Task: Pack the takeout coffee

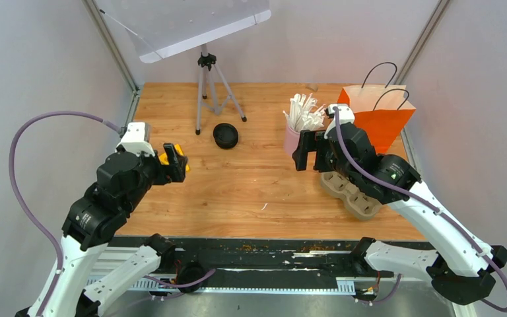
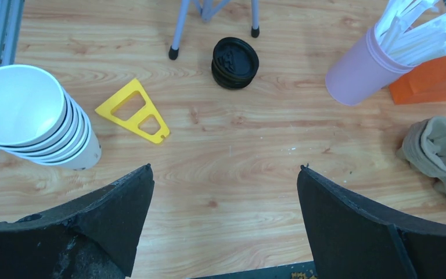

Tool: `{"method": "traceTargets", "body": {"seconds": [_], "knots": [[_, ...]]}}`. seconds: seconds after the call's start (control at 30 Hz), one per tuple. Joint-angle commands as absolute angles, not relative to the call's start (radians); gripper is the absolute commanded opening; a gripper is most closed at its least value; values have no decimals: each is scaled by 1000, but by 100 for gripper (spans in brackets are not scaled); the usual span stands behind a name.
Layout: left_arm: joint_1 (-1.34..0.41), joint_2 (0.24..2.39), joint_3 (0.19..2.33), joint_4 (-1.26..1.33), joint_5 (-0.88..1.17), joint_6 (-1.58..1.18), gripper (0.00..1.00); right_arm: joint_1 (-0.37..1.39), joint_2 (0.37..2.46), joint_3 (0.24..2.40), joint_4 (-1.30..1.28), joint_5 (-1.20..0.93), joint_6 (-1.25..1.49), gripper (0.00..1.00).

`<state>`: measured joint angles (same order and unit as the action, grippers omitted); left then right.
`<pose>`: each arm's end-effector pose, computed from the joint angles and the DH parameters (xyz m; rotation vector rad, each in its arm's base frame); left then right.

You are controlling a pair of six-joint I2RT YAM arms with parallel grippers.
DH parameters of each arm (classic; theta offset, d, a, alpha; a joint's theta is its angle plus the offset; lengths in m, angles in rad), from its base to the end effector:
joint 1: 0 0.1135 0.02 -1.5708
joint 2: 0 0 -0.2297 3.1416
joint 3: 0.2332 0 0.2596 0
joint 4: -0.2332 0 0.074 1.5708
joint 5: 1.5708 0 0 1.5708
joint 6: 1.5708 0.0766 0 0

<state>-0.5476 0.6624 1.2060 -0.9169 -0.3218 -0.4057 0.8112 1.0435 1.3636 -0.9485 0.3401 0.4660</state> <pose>0.1497 -0.0629 0.3833 -0.0762 1.9362 -0.3252 0.1863 0.1590 0.3625 -0.1858 2.1726 0.3602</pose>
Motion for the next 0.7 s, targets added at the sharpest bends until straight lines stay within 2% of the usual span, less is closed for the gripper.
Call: {"method": "traceTargets", "body": {"seconds": [0.0, 0.23, 0.43, 0.57, 0.67], "knots": [[-549, 650, 1181, -936, -351, -413, 100, 816, 1034, 1358, -904, 332, 498, 100], [-549, 702, 1180, -987, -456, -536, 100, 815, 1008, 1335, -925, 327, 551, 100], [-538, 837, 1274, -1083, -576, -619, 99, 815, 1041, 1358, -913, 211, 454, 97], [-447, 941, 1348, -1102, -465, -653, 92, 816, 1079, 1450, -922, 80, 356, 96], [-277, 991, 1350, -1112, -402, -659, 91, 816, 1071, 1475, -910, 16, 305, 96]]}}
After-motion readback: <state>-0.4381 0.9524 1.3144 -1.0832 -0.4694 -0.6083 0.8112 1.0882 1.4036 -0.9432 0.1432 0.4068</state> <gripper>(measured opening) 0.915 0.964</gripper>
